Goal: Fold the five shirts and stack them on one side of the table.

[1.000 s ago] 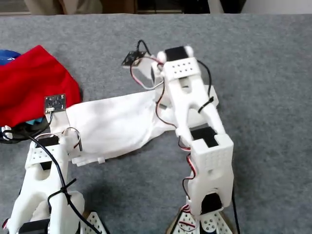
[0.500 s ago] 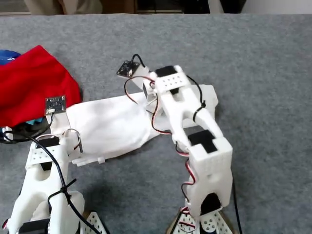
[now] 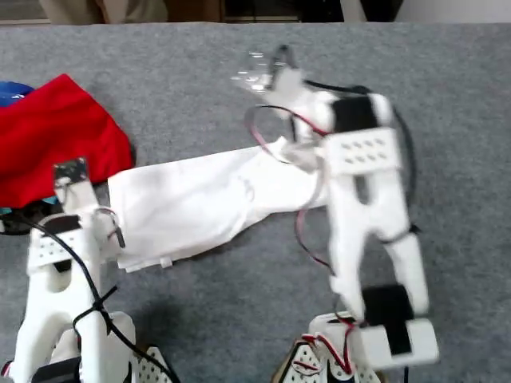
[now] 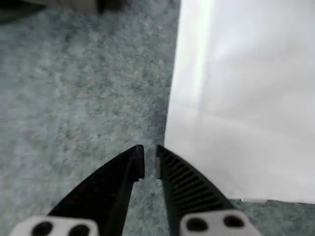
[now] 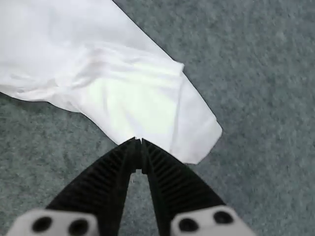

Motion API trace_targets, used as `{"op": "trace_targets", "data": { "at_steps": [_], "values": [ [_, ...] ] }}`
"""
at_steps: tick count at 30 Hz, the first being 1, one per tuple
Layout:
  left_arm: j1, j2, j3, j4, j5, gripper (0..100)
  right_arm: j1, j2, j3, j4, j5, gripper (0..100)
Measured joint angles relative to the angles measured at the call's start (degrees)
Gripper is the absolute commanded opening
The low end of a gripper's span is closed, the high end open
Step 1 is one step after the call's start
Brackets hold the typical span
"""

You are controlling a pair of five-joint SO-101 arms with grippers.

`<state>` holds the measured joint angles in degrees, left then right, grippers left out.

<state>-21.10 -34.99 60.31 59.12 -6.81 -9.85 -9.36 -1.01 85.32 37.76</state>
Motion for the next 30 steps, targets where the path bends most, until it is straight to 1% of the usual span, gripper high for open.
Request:
{"op": "trace_targets", "data": {
  "at_steps": [4, 7, 9, 13, 18, 21, 25, 27, 30],
  "values": [
    [-2.73, 0.0, -8.26, 8.35, 0.26, 16, 7.82, -6.86, 14.07, -8.44, 3.08, 0.2],
    [-2.81, 0.0, -10.2, 10.2, 0.18, 24, 12.66, -9.49, 27.34, -18.02, 4.66, 0.2],
    [-2.81, 0.0, -10.37, 10.37, 0.35, 27, 15.38, -9.93, 35.96, -25.14, 4.92, 0.2],
    [-1.14, 0.0, -10.37, 9.23, 1.32, 27, 20.75, -10.02, 51.34, -40.97, 5.01, 0.2],
    [0.97, 0.26, -10.37, 4.84, 1.85, 27, 23.21, -10.02, 64.62, -56.88, 5.01, 0.2],
    [1.05, 3.52, -9.85, 1.14, 1.85, 27, 24.35, -10.37, 66.64, -60.92, 5.01, 0.2],
    [1.14, 13.54, -9.93, -4.31, 1.93, 27, 24.7, -10.37, 66.99, -62.15, 5.01, 0.2],
    [1.14, 19.52, -10.55, -5.8, 2.02, 26, 24.7, -10.37, 66.99, -62.15, 5.01, 0.2],
    [1.05, 26.99, -13.98, -5.71, 2.11, 23, 24.7, -10.37, 66.99, -62.15, 5.01, 0.2]
  ]
}}
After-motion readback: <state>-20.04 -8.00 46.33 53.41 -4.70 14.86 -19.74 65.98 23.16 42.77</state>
